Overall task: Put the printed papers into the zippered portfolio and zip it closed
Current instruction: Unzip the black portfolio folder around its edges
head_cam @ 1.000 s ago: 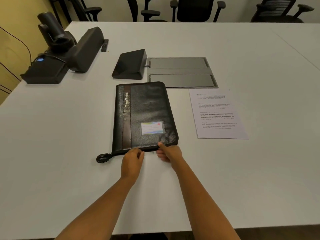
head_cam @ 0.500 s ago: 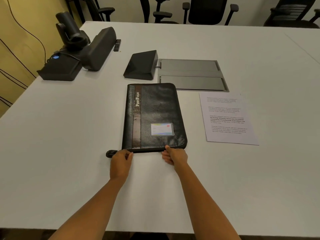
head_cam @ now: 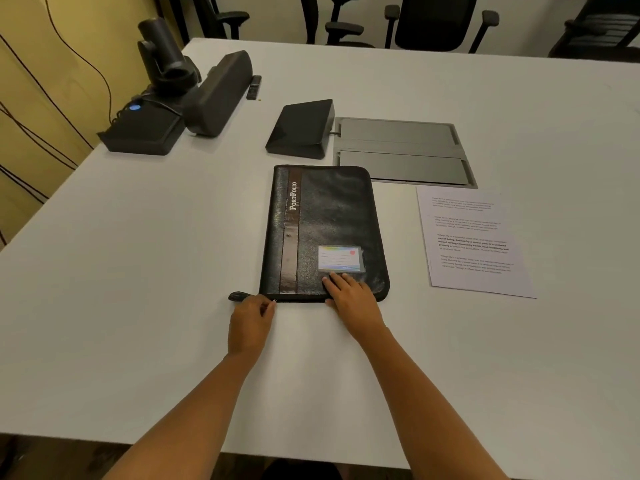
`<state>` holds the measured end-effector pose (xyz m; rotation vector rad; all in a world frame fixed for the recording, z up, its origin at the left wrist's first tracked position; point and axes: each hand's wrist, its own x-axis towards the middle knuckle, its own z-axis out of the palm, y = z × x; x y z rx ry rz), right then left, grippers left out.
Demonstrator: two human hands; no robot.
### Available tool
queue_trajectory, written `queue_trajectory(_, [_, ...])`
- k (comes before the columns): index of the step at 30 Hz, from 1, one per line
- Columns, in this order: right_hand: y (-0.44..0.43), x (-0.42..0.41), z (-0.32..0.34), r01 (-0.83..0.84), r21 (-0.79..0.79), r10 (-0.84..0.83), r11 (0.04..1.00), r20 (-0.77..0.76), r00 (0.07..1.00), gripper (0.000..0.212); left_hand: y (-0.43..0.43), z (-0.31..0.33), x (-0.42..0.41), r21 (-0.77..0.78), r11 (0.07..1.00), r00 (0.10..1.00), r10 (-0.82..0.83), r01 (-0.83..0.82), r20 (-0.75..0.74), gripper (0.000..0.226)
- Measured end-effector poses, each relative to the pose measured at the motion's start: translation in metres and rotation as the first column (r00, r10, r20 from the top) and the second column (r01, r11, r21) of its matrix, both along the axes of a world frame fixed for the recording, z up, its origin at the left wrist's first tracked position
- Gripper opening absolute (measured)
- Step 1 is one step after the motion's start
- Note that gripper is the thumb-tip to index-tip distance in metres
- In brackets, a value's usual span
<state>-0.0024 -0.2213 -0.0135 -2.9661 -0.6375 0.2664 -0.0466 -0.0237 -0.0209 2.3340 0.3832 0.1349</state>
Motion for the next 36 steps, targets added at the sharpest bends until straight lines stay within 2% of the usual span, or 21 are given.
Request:
queue_trajectory(5, [0.0,-0.003,0.003,-0.151,-0.216,0.149,0.965,-0.027,0.988,0.056,0.004,0.002,0.0,0.002,1.0,1.0,-0.027,0.027,0.016,0.014])
queue_trajectory(11, [0.002,0.0,0.01,-0.195,-0.293,0.194,0.936,-0.033,0.981,0.06,0.038,0.0,-0.016,0.042,0.999,0.999,0.021,-0.019,-0.034,0.017])
queue_trajectory(16, [0.009,0.0,0.013,-0.183,-0.299,0.183,0.937,-0.028,0.983,0.059,0.068,0.009,-0.016,0.059,0.998,1.0,-0.01,0.01,-0.002,0.016])
queue_trajectory(25, [0.03,0.002,0.015,-0.166,-0.269,0.164,0.949,-0.028,0.986,0.062,0.085,0.021,0.009,0.093,0.994,0.999,0.05,-0.051,0.012,0.017])
queue_trajectory(32, [0.031,0.0,0.011,-0.151,-0.268,0.148,0.952,-0.029,0.989,0.059,0.088,0.014,0.011,0.103,0.99,0.992,0.099,-0.091,-0.073,0.014])
queue_trajectory(36, [0.03,-0.003,0.01,-0.1,-0.196,0.09,0.976,-0.057,0.994,0.05,0.086,0.014,0.014,0.066,0.995,0.994,0.078,-0.073,-0.081,0.018])
